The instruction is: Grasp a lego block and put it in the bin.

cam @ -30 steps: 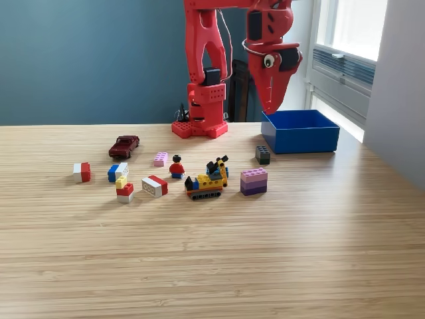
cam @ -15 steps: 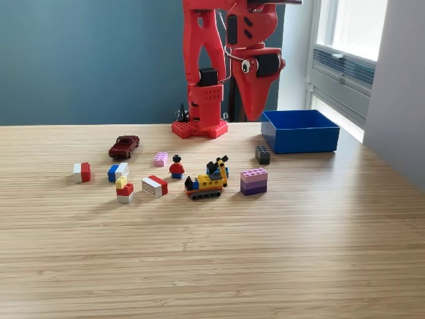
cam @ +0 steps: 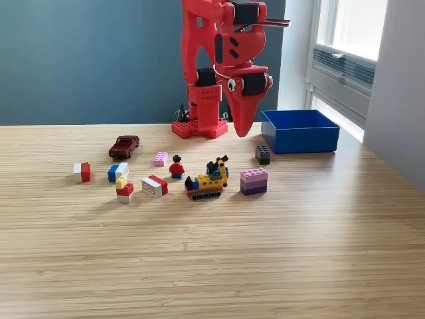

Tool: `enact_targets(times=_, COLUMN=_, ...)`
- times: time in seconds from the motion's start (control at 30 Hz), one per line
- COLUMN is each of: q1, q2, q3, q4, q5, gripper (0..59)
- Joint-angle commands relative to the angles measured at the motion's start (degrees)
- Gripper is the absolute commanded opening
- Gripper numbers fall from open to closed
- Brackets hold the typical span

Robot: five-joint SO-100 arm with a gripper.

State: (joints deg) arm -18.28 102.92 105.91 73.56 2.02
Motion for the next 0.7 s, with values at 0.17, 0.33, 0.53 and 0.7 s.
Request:
enact_targets(times=0.17, q1=1.0, q2=3.7, q3=3.9, q4=-3.8, q5=-0.3, gripper=0.1)
enact_targets(times=0.33, q1=1.0, q2=3.7, q3=4.2, q4=-4.4, q5=0.1, gripper=0.1)
enact_targets(times=0.53, q1=1.7, q2=3.5, q3=4.7, q4=-5.5, q5=-0.1, gripper=0.1)
enact_targets(times=0.7, q1=4.2, q2=3.3, q3=4.2, q4=-7.2, q5=-1.4, gripper=0.1)
